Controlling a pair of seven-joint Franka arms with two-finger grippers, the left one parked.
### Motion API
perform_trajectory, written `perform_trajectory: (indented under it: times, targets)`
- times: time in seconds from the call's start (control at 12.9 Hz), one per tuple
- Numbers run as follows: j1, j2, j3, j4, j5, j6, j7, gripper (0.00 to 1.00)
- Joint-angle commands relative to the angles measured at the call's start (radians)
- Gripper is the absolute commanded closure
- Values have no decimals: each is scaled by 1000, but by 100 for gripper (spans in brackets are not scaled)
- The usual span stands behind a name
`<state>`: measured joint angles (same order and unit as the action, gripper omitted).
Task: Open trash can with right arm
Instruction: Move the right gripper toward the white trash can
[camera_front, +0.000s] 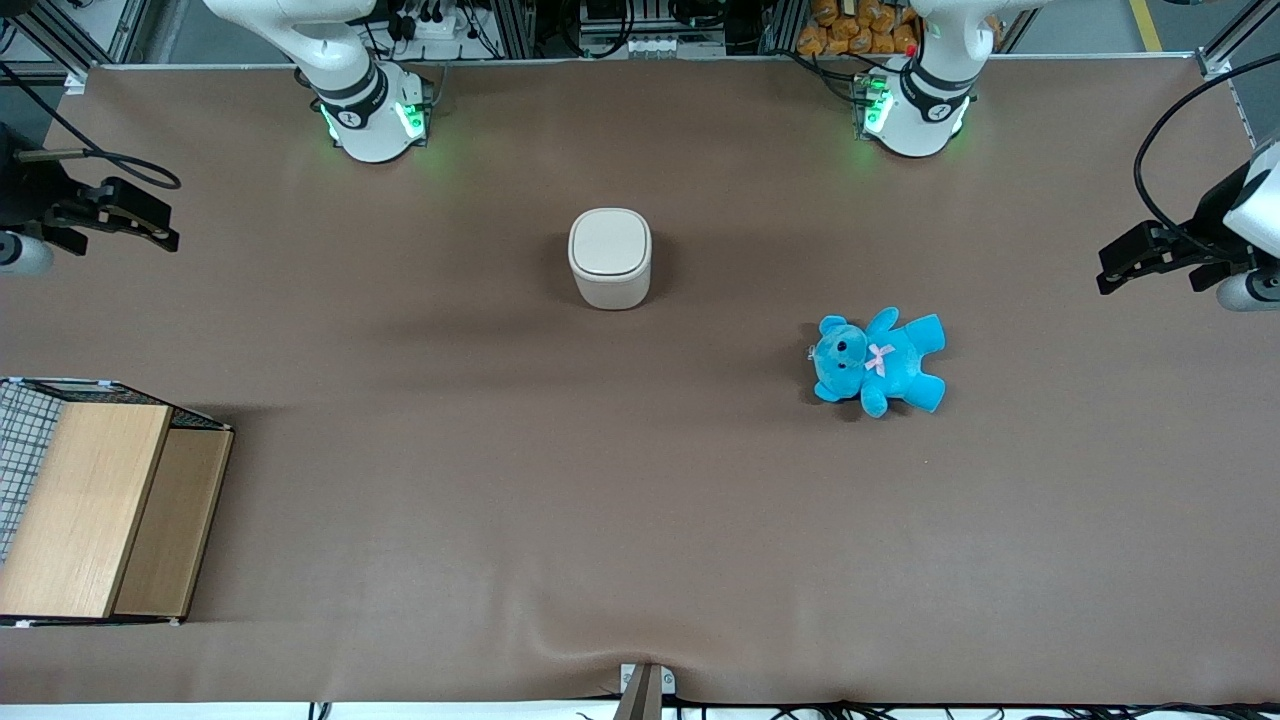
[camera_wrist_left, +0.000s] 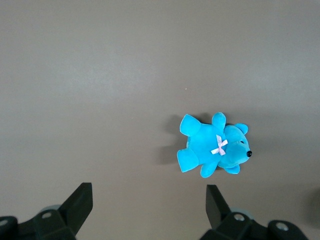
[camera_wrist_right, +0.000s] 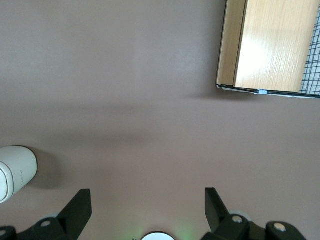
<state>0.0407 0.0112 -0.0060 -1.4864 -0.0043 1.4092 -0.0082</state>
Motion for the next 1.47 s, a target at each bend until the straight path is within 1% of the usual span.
perform_trajectory:
  times: [0.0, 0.08, 0.31, 0.39, 0.78, 0.85, 1.01, 1.16, 1.4]
  targets:
    - [36, 6, 0, 0, 3, -9, 42, 0]
    - [51, 16, 0, 0, 7, -25, 45, 0]
    - [54, 44, 4, 0, 84, -38, 88, 0]
    - [56, 53, 27, 2, 102, -38, 115, 0]
    - [56, 99, 194, -2, 106, -35, 359, 0]
    - [59, 111, 227, -3, 115, -33, 399, 12]
    - [67, 131, 283, -26, 122, -9, 518, 42]
    - [91, 133, 310, -83, 125, 57, 574, 71]
    - [96, 122, 362, -185, 132, 157, 594, 94]
